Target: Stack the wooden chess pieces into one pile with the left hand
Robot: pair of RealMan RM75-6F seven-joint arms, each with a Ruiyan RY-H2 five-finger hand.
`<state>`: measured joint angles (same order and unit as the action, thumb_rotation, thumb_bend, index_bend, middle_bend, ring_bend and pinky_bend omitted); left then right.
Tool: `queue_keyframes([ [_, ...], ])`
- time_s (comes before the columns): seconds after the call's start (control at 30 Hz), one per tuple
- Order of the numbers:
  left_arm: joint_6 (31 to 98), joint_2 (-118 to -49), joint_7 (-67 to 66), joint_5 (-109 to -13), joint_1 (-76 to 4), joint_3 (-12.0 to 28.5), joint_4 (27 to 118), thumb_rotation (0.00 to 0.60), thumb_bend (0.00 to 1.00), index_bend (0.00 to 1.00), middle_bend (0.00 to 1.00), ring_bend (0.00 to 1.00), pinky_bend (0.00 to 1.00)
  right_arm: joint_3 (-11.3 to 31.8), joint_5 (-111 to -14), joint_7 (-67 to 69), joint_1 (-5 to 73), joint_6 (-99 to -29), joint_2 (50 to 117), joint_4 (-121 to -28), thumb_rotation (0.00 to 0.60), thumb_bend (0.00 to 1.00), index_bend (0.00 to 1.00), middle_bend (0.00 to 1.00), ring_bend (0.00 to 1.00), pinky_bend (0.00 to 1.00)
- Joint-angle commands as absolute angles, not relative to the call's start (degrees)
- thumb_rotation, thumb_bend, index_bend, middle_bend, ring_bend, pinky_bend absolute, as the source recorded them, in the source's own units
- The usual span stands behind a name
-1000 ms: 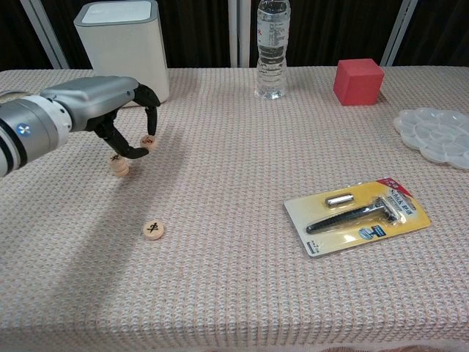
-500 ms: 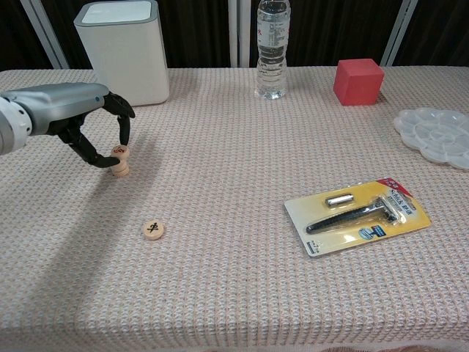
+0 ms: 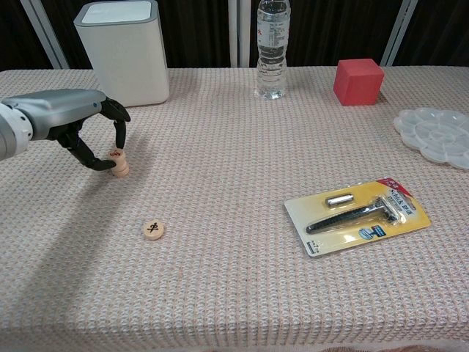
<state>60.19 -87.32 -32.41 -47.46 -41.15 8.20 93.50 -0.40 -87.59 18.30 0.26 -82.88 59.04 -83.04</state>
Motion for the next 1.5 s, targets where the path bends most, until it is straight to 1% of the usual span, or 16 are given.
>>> queue_keyframes([
  [0.03,60.3,-87.3,-32.4,-47.4,-41.2,8.1,93.4,0.600,0.29,0.50,0.14,0.00,0.00,-0.5,-87.7,18.3,0.3,-82.9,59.0,-83.1,0.600,0.15,0.00,0.00,0.00,0.00],
  [0.2,60.3,-87.4,-32.2,-47.5,-41.3,7.9,93.1,0.600,0.29,0.49,0.14,0.00,0.00,-0.5,-87.6,18.2,0.2,-82.8,59.0,-83.0,0.600,0.15,0.00,0.00,0.00,0.00],
  [0.53,60.3,-86.5,-31.7,-47.7,-41.2,7.7,93.6,0.600,0.29,0.39,0.13,0.00,0.00,-0.4,-87.6,18.0,0.2,-83.0,59.0,-83.2,0.600,0.15,0.00,0.00,0.00,0.00],
  [0.63,60.7,-85.9,-31.8,-48.0,-41.1,7.6,94.6,0.600,0.29,0.39,0.12,0.00,0.00,-0.4,-87.6,17.9,0.2,-83.0,59.0,-83.3,0.600,0.16,0.00,0.00,0.00,0.00],
  [0.8,62.2,-84.6,-31.8,-50.8,-40.6,6.7,99.2,0.600,0.28,0.39,0.12,0.00,0.00,-0.3,-87.6,18.0,0.1,-83.2,59.0,-83.2,0.600,0.16,0.00,0.00,0.00,0.00],
  [0.93,64.0,-84.3,-31.0,-56.9,-39.5,4.7,102.8,0.600,0.28,0.39,0.12,0.00,0.00,-0.3,-87.7,18.1,0.2,-83.3,59.1,-83.2,0.600,0.16,0.00,0.00,0.00,0.00],
  [1.0,64.6,-84.6,-29.2,-62.9,-38.8,2.9,103.2,0.600,0.28,0.39,0.12,0.00,0.00,-0.4,-87.7,18.1,0.2,-83.1,59.2,-83.1,0.600,0.16,0.00,0.00,0.00,0.00],
  [1.1,64.9,-85.1,-28.1,-69.3,-37.9,0.0,102.6,0.600,0.28,0.39,0.12,0.00,0.00,-0.4,-87.7,18.2,0.2,-83.0,59.3,-82.9,0.600,0.16,0.00,0.00,0.00,0.00],
  [1.3,65.1,-87.4,-29.4,-73.2,-35.7,-4.3,102.1,0.600,0.24,0.36,0.11,0.00,0.00,-0.5,-88.0,18.5,0.1,-83.3,59.2,-82.9,0.600,0.16,0.00,0.00,0.00,0.00],
  [1.5,63.8,-89.9,-28.9,-74.9,-34.9,-5.3,100.8,0.600,0.24,0.35,0.11,0.00,0.00,-0.5,-88.0,18.5,-0.1,-83.5,59.1,-82.9,0.600,0.16,0.00,0.00,0.00,0.00],
])
